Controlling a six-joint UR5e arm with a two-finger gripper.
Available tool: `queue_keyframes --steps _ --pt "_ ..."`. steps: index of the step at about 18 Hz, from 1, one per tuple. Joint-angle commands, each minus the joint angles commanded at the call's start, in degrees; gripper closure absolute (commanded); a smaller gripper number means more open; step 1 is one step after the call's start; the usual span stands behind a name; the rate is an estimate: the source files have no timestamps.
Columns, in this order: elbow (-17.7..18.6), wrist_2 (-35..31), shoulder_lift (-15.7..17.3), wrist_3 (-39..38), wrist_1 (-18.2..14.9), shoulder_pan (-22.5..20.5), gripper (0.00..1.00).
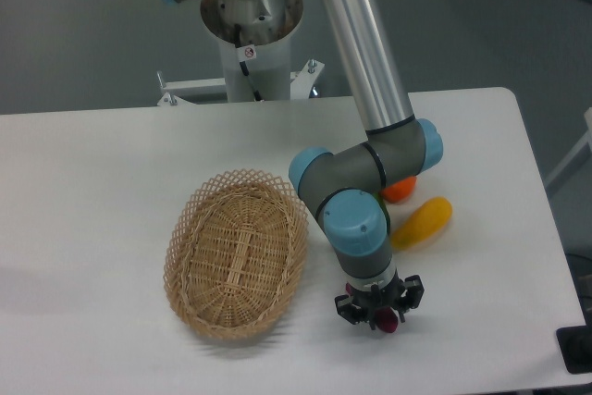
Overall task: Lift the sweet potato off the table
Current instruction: 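Close the gripper fingers around the purple sweet potato, then lift the held sweet potato up and back above the bok choy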
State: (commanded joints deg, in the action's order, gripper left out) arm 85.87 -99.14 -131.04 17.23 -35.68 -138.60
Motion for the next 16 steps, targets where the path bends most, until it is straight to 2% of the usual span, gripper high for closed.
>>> queue_keyframes --steps 2,9,12,16 --pt "0.00 0.00 0.17 0.00 0.00 0.00 0.64" --pt "-0.62 0.17 1.31 3.51 0.09 0.00 0.65" --pt "-0.79 0.53 3.33 7.54 0.00 0.00 0.65" --pt "-1.23 2.28 7.72 11.59 -0.35 -0.35 0.65"
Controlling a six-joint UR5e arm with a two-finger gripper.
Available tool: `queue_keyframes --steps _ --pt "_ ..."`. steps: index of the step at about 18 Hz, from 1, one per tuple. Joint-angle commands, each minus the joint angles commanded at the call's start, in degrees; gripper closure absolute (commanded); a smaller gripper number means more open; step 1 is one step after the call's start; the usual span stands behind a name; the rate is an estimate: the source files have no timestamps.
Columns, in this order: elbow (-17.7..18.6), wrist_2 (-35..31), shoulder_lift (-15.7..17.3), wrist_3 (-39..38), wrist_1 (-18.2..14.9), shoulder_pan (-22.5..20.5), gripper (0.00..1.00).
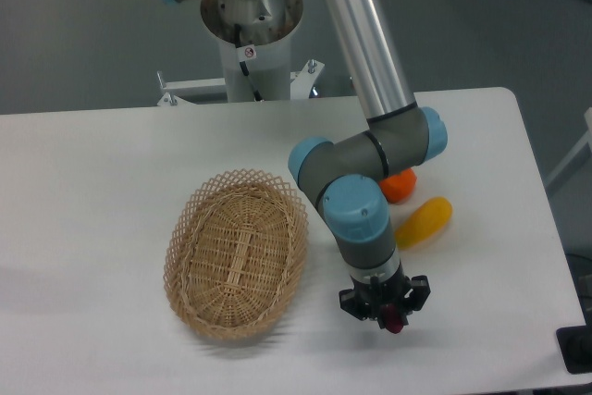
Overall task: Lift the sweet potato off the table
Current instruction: 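Lift the held sweet potato up and back above the bok choy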
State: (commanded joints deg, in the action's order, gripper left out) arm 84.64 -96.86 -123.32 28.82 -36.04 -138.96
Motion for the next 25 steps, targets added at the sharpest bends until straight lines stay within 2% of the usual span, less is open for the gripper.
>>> queue_keyframes --steps 4,8,13,17,20,25 --pt "0.70 0.71 4.31 6.41 -0.88 -0.09 0.65" --pt "2.19 3.34 7.91 8.01 -1.58 -0.79 0.65" --pt "2.63 6.24 12.13 16.61 -6.40 -3.51 0.65" --pt "2.55 8.18 14.16 20.56 -10.72 -5.62 0.65" --pt "2.55 10.72 14.77 22.94 -10.99 -6.77 0.65" --pt "2.63 10.99 15.04 23.12 -11.43 -6.94 0.65"
